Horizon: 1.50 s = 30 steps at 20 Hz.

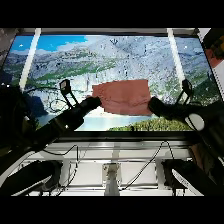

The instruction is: Fold the clothes and pants, and hang the long-sleeved shirts on hangers.

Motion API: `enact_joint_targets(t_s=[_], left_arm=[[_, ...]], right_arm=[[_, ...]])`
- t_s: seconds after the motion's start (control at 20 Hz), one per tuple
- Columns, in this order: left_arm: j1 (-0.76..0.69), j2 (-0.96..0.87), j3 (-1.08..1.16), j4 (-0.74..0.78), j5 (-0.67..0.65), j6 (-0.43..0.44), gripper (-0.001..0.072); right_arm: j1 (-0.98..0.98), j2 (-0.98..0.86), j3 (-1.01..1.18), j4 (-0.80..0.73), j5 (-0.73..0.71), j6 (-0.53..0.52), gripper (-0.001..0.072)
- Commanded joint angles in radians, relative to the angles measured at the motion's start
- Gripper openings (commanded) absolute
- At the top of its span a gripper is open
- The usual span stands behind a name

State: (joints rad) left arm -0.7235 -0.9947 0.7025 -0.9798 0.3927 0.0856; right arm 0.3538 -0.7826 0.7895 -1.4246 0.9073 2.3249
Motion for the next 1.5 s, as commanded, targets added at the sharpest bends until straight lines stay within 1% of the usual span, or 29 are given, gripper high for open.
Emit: enact_joint_targets(t_s=[0.0, 0.1, 0.25, 0.35, 0.55, 0.85, 1.0, 1.05, 1.1, 1.15, 1.2, 1.25, 1.35, 1.4, 1.45], left_arm=[[0.069, -0.072, 0.029, 0.014, -0.073, -0.038, 0.0012], [0.105, -0.105, 0.03, 0.014, -0.111, -0.038, 0.0011], [0.153, -0.158, 0.031, 0.006, -0.192, -0.045, 0.0012], [0.175, -0.196, 0.032, 0.007, -0.236, -0.09, 0.0012], [0.184, -0.298, 0.099, 0.006, -0.261, -0.09, 0.0012], [0.184, -0.456, 0.254, 0.006, -0.285, -0.09, 0.0012], [0.204, -0.521, 0.308, 0.007, -0.285, -0.093, 0.0015], [0.218, -0.544, 0.327, 0.007, -0.286, -0.117, 0.0029], [0.231, -0.566, 0.345, 0.007, -0.286, -0.142, 0.0126], [0.248, -0.589, 0.364, 0.007, -0.286, -0.166, 0.0336], [0.262, -0.604, 0.379, 0.007, -0.286, -0.168, 0.0599], [0.276, -0.615, 0.39, 0.007, -0.287, -0.168, 0.0695], [0.301, -0.616, 0.394, 0.007, -0.309, -0.168, 0.0695], [0.314, -0.615, 0.394, 0.007, -0.347, -0.168, 0.0695], [0.323, -0.61, 0.394, 0.007, -0.388, -0.168, 0.0693]], right_arm=[[0.001, -0.198, 0.152, -0.035, -0.065, -0.063, 0.0006], [0.001, -0.307, 0.258, -0.051, -0.064, -0.093, 0.0007], [-0.026, -0.431, 0.382, -0.057, -0.06, -0.105, 0.0006], [-0.064, -0.485, 0.432, -0.057, -0.06, -0.114, 0.0006], [-0.126, -0.561, 0.475, -0.048, -0.082, -0.12, 0.0006], [-0.132, -0.655, 0.476, -0.031, -0.235, -0.119, 0.0008], [-0.138, -0.735, 0.483, -0.021, -0.442, -0.101, 0.001], [-0.139, -0.769, 0.498, -0.019, -0.483, -0.097, 0.0011], [-0.147, -0.807, 0.524, -0.017, -0.491, -0.086, 0.0044], [-0.152, -0.843, 0.554, -0.018, -0.489, -0.086, 0.0249], [-0.16, -0.871, 0.584, -0.015, -0.473, -0.086, 0.0426], [-0.162, -0.891, 0.615, -0.017, -0.452, -0.086, 0.0473], [-0.177, -0.908, 0.659, -0.024, -0.449, -0.093, 0.0478], [-0.192, -0.909, 0.677, -0.024, -0.444, -0.094, 0.0481], [-0.212, -0.908, 0.701, -0.026, -0.404, -0.095, 0.0484]])
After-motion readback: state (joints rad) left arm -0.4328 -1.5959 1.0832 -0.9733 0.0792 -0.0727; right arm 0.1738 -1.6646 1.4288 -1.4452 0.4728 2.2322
